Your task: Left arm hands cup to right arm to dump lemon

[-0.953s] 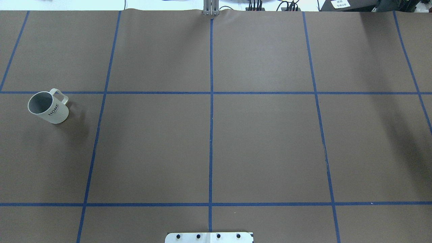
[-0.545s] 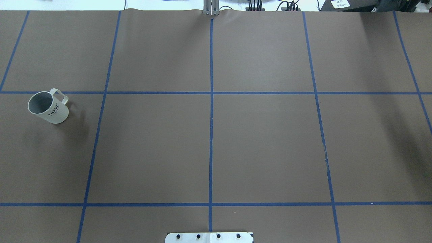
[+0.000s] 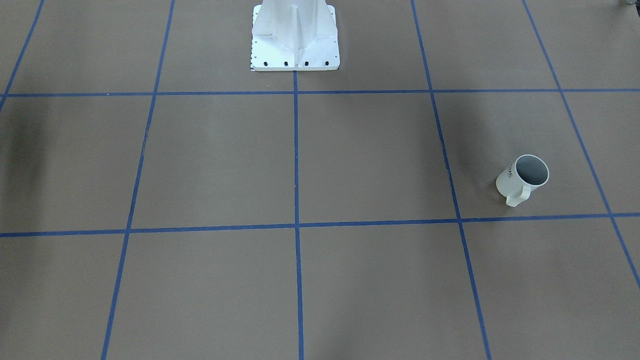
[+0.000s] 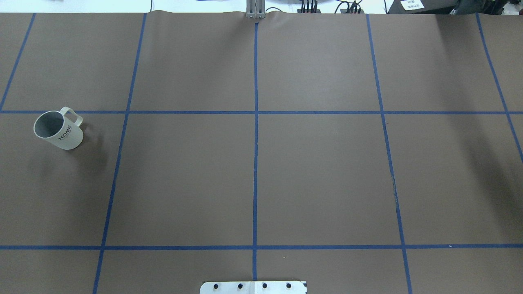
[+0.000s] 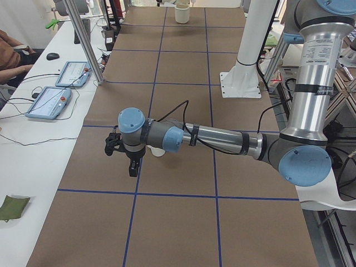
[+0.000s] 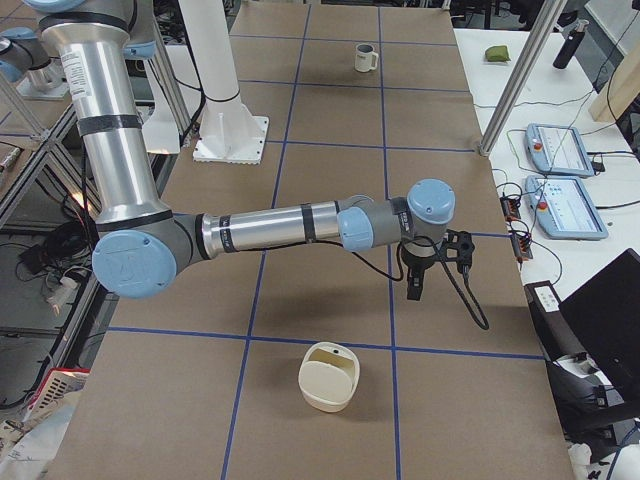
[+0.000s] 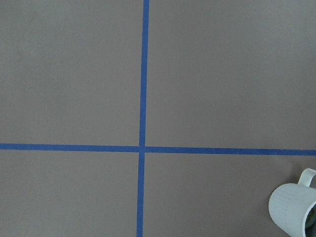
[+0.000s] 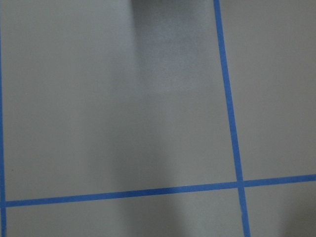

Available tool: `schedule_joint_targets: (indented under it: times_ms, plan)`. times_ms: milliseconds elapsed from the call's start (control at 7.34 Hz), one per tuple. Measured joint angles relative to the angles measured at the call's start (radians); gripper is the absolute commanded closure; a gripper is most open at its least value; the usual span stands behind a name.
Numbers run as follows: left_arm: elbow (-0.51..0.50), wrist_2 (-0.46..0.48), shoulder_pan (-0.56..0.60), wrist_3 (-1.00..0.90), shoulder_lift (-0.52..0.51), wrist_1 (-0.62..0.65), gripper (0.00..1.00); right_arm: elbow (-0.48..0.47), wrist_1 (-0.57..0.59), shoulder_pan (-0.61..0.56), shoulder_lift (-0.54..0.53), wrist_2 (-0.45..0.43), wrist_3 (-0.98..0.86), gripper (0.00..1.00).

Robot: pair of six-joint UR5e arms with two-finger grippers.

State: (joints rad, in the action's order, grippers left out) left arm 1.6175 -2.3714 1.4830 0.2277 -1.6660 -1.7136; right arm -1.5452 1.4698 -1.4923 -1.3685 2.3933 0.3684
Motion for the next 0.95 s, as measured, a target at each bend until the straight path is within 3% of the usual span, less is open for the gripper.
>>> schedule_joint_targets:
  times_ms: [408, 953]
  plan:
    - [0.011, -0.009, -0.159, 0.169, -0.014, -0.109, 0.0, 0.003, -0.086, 0.025, -0.034, 0.014, 0.006, 0.0]
    - [0.018, -0.014, -0.285, 0.276, -0.01, -0.146, 0.0, 0.045, -0.237, 0.112, -0.047, 0.007, 0.008, 0.0]
